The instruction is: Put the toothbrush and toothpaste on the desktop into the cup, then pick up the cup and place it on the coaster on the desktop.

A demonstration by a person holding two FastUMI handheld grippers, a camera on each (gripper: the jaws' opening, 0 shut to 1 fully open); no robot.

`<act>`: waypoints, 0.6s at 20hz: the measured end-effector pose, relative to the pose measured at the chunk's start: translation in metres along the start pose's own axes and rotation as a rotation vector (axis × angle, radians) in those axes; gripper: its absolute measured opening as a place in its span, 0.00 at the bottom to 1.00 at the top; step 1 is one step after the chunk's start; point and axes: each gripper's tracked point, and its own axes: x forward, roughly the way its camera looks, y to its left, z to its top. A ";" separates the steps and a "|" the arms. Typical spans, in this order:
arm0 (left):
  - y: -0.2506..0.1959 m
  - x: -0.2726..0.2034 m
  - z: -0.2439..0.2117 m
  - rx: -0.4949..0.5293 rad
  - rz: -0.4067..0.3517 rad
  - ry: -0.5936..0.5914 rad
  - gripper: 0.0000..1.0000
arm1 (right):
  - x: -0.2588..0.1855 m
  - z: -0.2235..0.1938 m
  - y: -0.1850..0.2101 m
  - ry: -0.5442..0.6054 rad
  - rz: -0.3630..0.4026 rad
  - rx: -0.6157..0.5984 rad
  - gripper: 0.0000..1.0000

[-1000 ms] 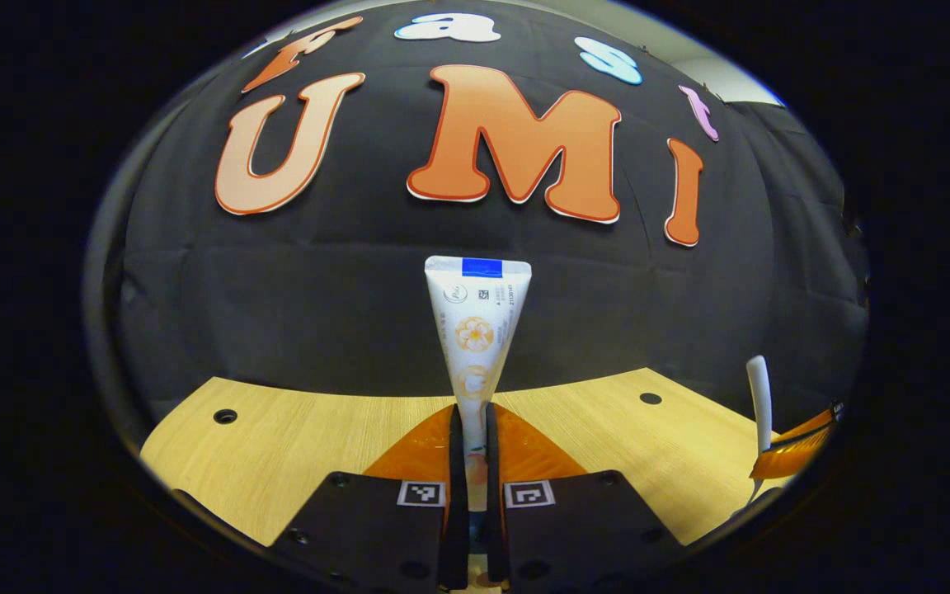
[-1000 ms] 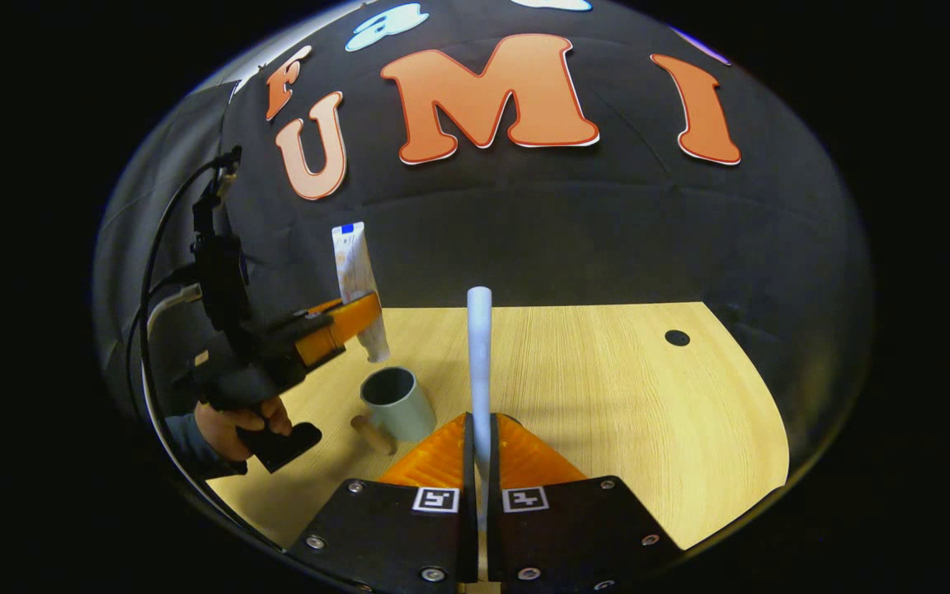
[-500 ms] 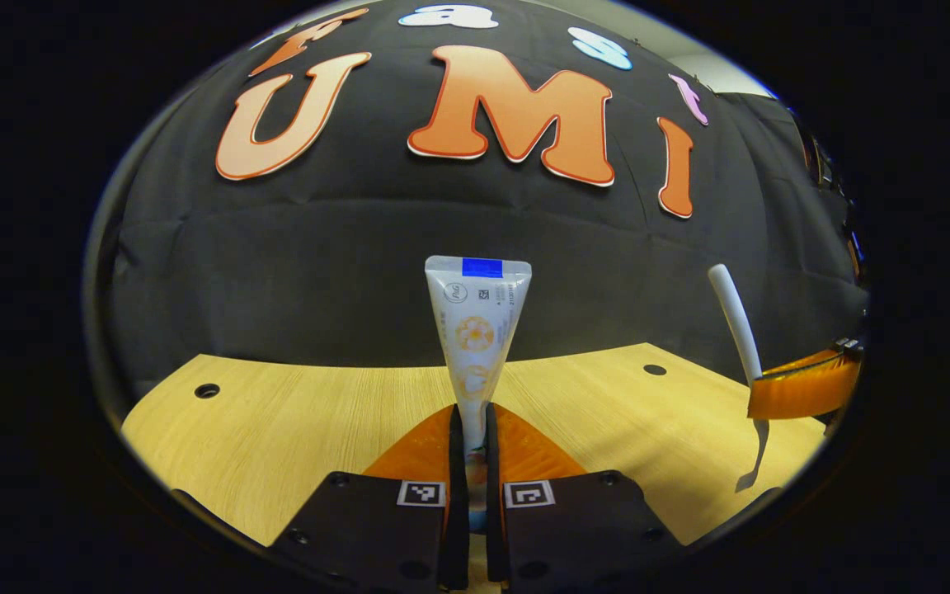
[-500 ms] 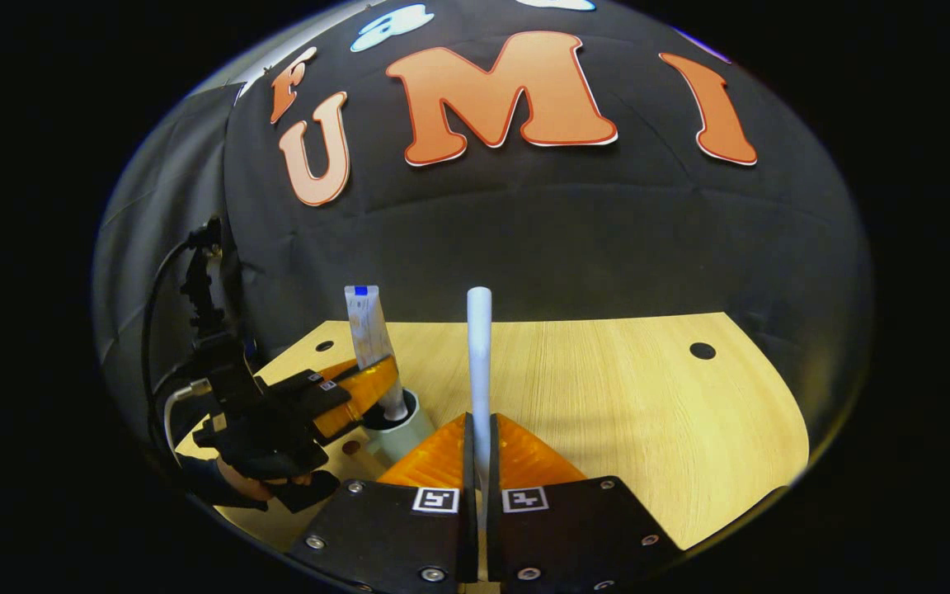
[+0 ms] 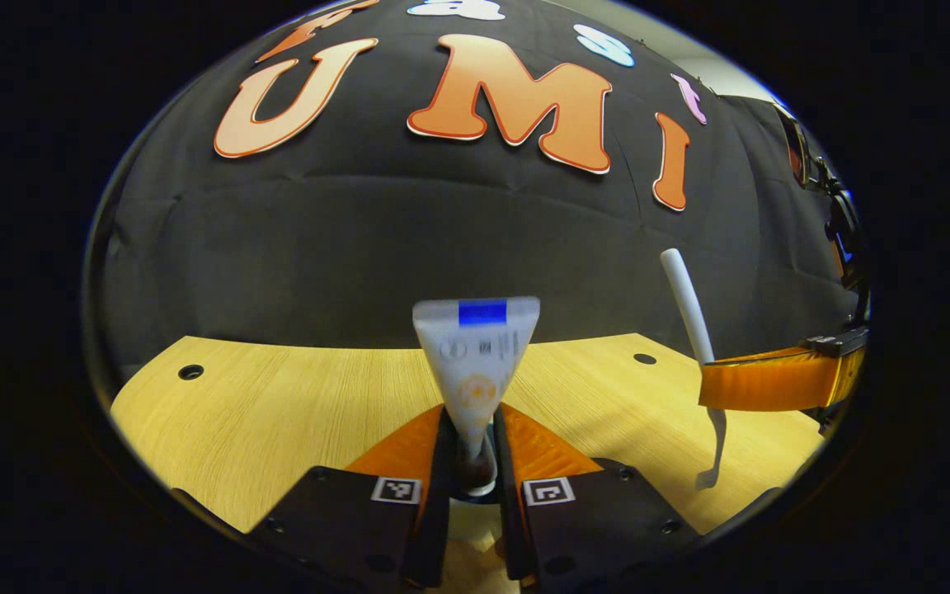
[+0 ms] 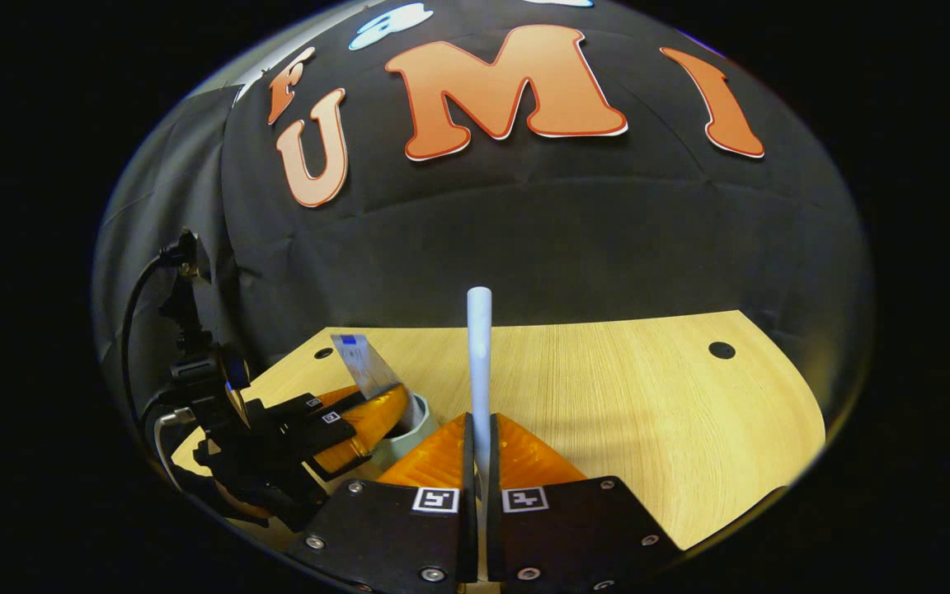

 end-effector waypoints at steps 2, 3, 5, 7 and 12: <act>0.000 -0.005 0.007 0.001 -0.007 -0.012 0.41 | 0.006 0.005 0.002 -0.022 0.003 0.014 0.05; 0.000 -0.009 0.012 0.003 -0.009 -0.027 0.48 | 0.009 0.008 0.003 -0.034 0.004 0.024 0.05; 0.001 -0.017 0.018 0.020 -0.007 -0.042 0.56 | 0.014 0.013 0.005 -0.061 0.009 0.042 0.05; 0.005 -0.027 0.025 0.015 0.001 -0.054 0.69 | 0.021 0.021 0.010 -0.096 0.025 0.066 0.05; 0.023 -0.061 0.034 0.011 0.052 -0.064 0.98 | 0.037 0.042 0.030 -0.213 0.090 0.116 0.05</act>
